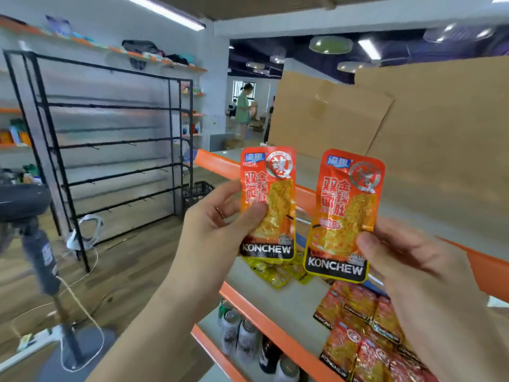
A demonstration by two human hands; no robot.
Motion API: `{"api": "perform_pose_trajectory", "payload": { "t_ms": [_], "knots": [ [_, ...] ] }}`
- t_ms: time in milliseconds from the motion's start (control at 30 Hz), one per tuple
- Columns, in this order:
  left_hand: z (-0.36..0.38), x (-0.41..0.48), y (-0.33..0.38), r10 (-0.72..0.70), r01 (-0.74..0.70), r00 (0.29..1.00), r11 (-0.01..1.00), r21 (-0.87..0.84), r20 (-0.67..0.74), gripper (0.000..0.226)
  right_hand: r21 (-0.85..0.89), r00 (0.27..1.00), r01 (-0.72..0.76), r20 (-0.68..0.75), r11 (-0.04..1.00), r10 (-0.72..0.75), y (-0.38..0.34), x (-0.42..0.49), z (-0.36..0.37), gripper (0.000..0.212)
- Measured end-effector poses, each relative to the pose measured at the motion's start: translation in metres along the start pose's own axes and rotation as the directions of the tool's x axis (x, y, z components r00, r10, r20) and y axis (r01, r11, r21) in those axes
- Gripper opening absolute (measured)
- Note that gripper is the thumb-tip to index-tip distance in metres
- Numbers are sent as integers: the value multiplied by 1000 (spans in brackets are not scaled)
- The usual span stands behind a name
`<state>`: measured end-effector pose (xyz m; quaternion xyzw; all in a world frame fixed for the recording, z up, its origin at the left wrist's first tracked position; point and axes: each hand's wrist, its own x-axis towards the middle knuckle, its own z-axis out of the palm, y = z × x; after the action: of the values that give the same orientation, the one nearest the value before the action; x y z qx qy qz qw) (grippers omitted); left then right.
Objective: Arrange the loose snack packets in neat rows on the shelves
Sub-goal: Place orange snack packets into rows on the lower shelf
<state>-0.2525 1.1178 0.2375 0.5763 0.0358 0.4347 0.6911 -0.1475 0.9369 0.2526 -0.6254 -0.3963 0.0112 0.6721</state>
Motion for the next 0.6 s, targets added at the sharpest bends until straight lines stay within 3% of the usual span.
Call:
{"api": "perform_pose_trajectory", "payload": {
  "t_ms": [333, 367, 433, 467, 567, 600],
  "knots": [
    [-34, 36, -9, -76, 74, 992, 997, 29, 102, 22, -116, 984, -65, -170, 991, 45, 4, 13, 27, 19],
    [-35, 39, -12, -90, 86, 991, 996, 37, 102, 21, -105, 987, -70, -150, 992, 54, 3, 15, 25, 24],
    [-35, 42, -20, -107, 101, 989, 993, 63, 106, 20, -98, 991, -80, -118, 992, 68, 7, 15, 20, 62],
    [-34, 44, -24, -113, 106, 987, 992, 69, 111, 20, -87, 989, -85, -127, 993, 74, 7, 14, 18, 63],
    [-31, 45, -39, -118, 107, 983, 990, 89, 137, 25, -83, 982, -137, -138, 987, 125, 16, 12, 13, 24],
    [-31, 44, -46, -118, 104, 983, 989, 102, 144, 24, -107, 977, -166, -150, 980, 149, 21, 9, 11, 21]
  ]
}}
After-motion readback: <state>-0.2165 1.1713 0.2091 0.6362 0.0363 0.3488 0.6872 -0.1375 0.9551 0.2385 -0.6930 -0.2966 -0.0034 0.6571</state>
